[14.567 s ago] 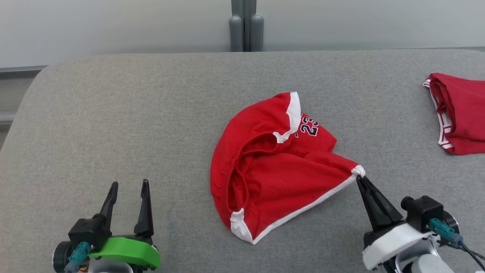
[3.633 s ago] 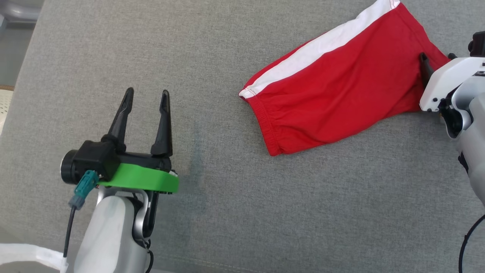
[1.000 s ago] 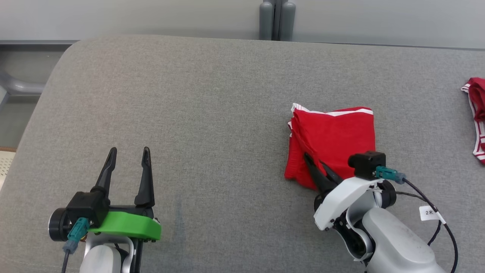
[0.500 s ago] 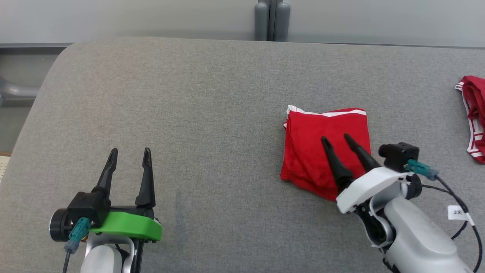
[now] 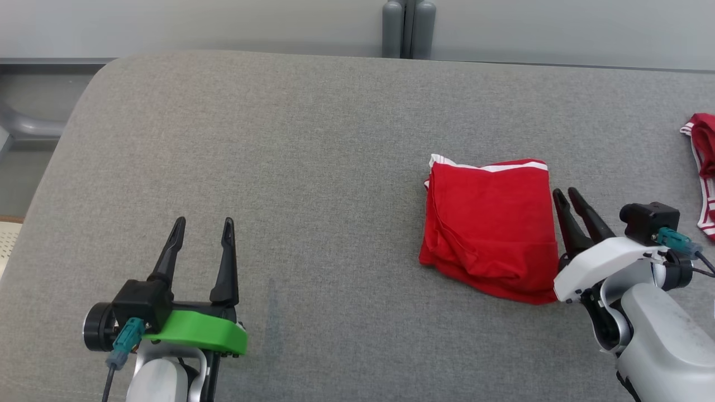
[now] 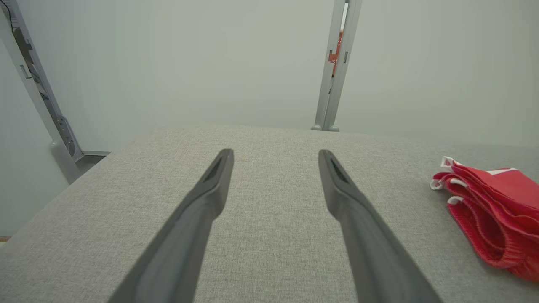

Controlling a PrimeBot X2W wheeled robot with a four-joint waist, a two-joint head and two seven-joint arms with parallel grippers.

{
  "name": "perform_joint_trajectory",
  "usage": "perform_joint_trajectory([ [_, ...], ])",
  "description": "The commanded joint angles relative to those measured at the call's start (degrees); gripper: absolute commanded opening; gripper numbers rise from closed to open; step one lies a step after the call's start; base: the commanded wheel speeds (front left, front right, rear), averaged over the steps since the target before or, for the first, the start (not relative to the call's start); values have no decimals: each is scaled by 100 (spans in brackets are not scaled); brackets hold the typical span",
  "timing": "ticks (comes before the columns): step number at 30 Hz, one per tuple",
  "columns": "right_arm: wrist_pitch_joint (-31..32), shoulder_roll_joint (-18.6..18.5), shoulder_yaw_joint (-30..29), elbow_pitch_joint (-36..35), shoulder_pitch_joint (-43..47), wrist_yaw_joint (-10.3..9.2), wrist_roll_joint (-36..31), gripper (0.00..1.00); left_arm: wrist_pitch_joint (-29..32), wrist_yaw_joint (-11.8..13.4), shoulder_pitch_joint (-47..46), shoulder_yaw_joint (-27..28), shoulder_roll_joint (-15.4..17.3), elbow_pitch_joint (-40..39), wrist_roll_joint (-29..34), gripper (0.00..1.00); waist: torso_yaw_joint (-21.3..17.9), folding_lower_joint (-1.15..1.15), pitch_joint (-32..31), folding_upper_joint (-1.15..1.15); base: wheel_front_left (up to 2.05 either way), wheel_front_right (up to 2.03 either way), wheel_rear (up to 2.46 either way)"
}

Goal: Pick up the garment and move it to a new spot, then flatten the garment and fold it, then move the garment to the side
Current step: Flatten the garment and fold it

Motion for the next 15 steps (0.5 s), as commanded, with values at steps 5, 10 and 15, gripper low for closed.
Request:
perform_joint_trajectory([
  [5,-22,146,93,439,-111,-7,-306,0,-16,-21,-137,-64,9,43,-43,100,104,0,24,0,0,0,0],
  [10,-23,401,342,719,-138,-7,-622,0,-16,-22,-153,-92,9,65,-44,100,178,0,29,0,0,0,0],
  [15,-21,796,650,734,-140,-7,-748,0,-15,-24,-161,-107,9,78,-44,100,221,0,22,0,0,0,0],
])
